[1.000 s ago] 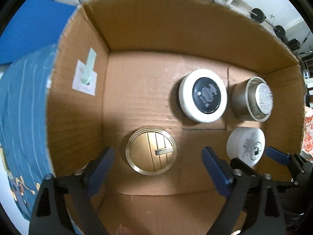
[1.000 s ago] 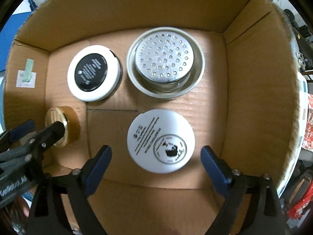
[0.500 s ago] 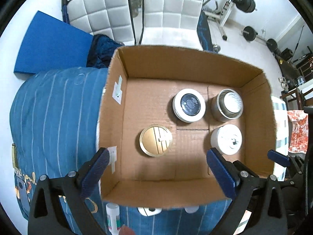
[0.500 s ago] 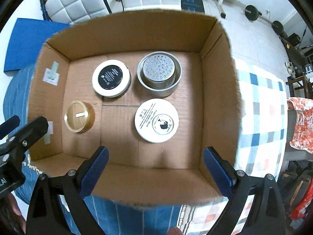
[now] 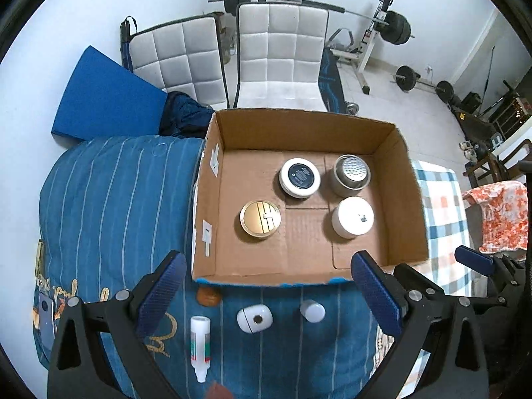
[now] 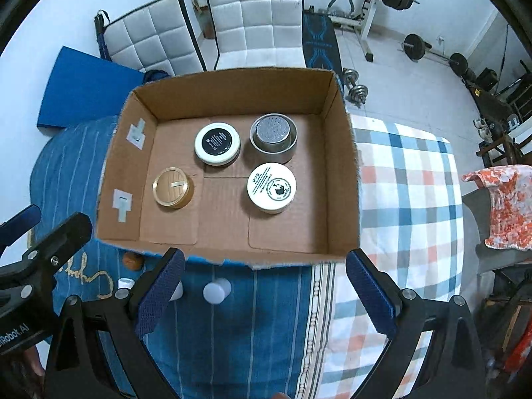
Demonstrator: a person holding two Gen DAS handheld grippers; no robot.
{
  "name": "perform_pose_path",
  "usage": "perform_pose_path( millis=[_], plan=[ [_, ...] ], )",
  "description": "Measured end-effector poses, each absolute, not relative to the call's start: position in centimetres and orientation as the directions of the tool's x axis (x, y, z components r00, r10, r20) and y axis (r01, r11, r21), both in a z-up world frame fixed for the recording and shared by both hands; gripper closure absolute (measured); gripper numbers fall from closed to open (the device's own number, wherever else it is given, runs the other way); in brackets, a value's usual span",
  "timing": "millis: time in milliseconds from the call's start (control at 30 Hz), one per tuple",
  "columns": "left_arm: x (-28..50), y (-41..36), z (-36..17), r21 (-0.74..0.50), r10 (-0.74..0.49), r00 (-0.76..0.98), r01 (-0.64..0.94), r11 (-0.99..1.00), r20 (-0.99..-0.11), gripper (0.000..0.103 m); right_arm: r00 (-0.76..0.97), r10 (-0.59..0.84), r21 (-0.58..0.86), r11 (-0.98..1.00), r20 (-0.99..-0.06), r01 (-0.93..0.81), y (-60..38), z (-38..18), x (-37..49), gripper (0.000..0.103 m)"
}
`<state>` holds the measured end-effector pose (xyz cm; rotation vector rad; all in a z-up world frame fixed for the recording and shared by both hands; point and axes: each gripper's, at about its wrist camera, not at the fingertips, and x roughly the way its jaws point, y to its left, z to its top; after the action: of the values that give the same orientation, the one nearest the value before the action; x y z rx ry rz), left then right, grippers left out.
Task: Organize rigid objects
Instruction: 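Open both tools to release the tin and cream jar, then lift out, then grasp the white tube with the left tool while the right tool grasps the white oval pod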
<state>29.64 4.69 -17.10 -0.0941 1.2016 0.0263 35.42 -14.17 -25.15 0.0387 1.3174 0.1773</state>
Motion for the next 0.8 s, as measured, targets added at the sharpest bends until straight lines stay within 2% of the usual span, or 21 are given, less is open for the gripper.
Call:
perform_pose_path(
  millis=[367, 500, 733, 767, 800],
  plan=[
    [26.8, 4.9, -14.6, -0.077, -0.045, 0.399, -0.064, 0.995, -0.916, 0.001, 0.273, 0.188, 0.172, 0.982, -0.944, -0.082, -15.6, -22.5, 31.5, 0.004],
    [26.3, 5.6, -15.9, 0.005, 0.035, 0.385, -0.078, 0.997, -0.922, 0.001, 0.217, 0.201, 0.185, 0.978, -0.955, -0.092, -14.6, -25.1, 30.9, 0.004],
    [23.8, 9.9, -21.9, -0.004, 0.039, 0.266, -0.16, 0.987, -0.963, 0.001, 0.077, 0.281, 0.27, 0.955, -0.957, -0.123, -11.2, -31.5, 29.1, 0.003],
    [23.2, 10.8, -23.2, 0.012, 0.055, 0.24, -0.175, 0.985, -0.969, 0.001, 0.151, 0.229, 0.22, 0.973, -0.962, -0.074, -10.6, -32.4, 28.9, 0.004],
    [22.9, 11.3, -24.0, 0.025, 0.066, 0.223, -0.184, 0.983, -0.973, 0.001, 0.131, 0.238, 0.228, 0.97, -0.963, -0.084, -9.7, -33.4, 28.7, 0.004]
  ],
)
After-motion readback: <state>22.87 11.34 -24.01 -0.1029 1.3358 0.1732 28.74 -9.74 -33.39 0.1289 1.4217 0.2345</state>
